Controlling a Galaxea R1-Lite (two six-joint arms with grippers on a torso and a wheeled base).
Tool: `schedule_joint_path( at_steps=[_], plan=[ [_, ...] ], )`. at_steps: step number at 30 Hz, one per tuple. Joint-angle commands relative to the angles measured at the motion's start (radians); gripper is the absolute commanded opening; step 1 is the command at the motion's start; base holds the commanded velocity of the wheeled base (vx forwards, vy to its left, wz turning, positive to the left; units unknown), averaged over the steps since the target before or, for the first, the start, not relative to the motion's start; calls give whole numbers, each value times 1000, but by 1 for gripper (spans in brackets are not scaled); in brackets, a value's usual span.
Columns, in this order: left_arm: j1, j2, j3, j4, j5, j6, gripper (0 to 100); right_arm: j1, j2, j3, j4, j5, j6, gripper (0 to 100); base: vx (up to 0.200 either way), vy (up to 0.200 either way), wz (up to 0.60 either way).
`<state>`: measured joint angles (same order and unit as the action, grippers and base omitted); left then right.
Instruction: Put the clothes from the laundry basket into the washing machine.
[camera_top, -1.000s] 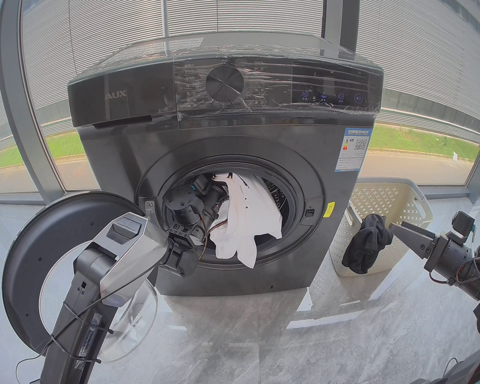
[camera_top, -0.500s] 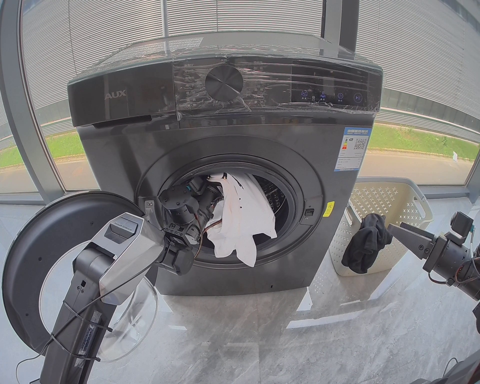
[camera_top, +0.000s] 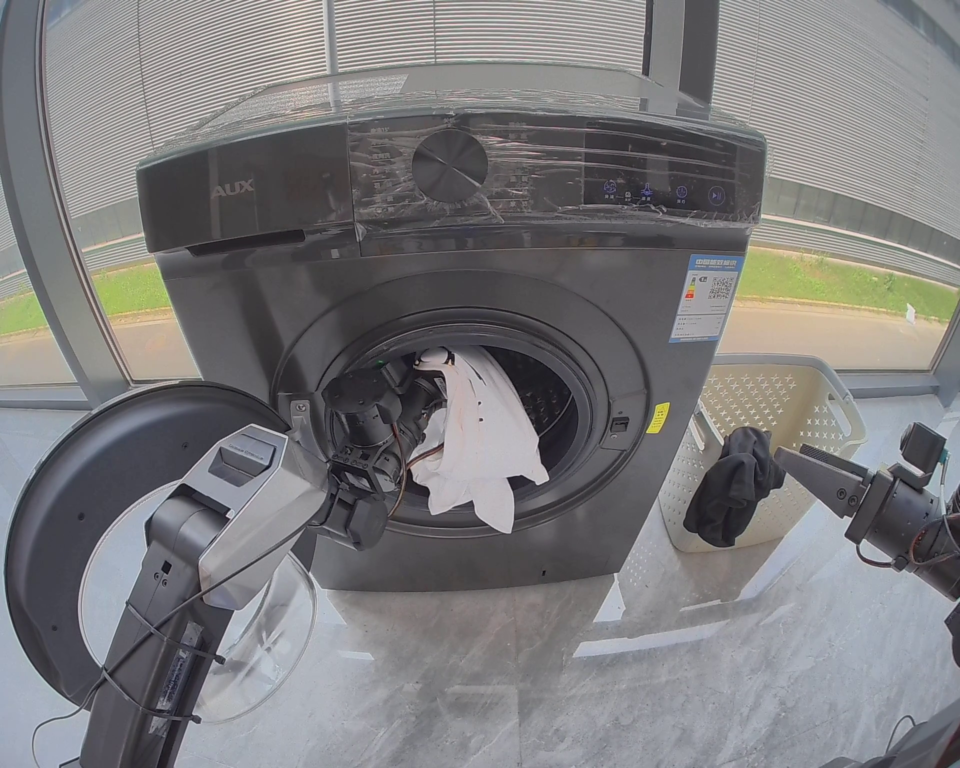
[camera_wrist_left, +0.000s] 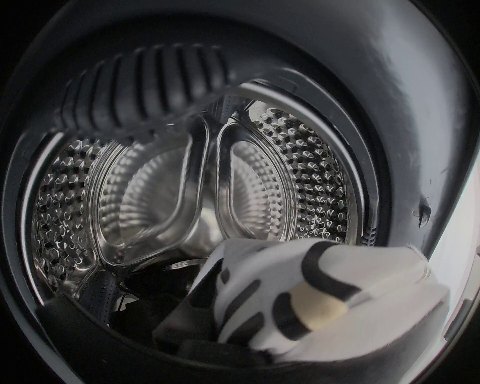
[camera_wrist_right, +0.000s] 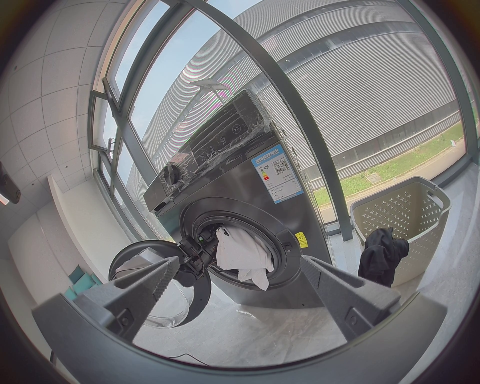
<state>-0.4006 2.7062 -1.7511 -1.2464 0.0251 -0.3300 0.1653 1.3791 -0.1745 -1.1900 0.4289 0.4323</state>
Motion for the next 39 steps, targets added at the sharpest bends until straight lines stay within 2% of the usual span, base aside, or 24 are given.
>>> schedule_joint_path(
  at_steps=[1, 8, 17, 23, 28, 32, 39],
  plan=[
    [-18, 3, 19, 10, -4, 3, 0, 0, 1, -2, 0, 1, 0, 100, 0, 0, 0],
    [-35, 21, 22, 31, -8, 2, 0, 0, 3, 0, 0, 1, 0, 100, 0, 0, 0],
    [-37, 43, -71, 116, -8, -4, 0, 0, 3, 0, 0, 4, 0, 100, 0, 0, 0],
    [-17, 90, -243, 243, 7, -3, 0, 0, 1, 1, 0, 2, 0, 100, 0, 0, 0],
    [-20, 144, -249, 340, 10, -4, 0, 0, 1, 0, 0, 2, 0, 100, 0, 0, 0],
    [-29, 193, -249, 421, 42, -6, 0, 0, 1, 0, 0, 2, 0, 100, 0, 0, 0],
    [-30, 227, -249, 472, 45, -11, 0, -3, 1, 1, 0, 2, 0, 100, 0, 0, 0]
  ],
)
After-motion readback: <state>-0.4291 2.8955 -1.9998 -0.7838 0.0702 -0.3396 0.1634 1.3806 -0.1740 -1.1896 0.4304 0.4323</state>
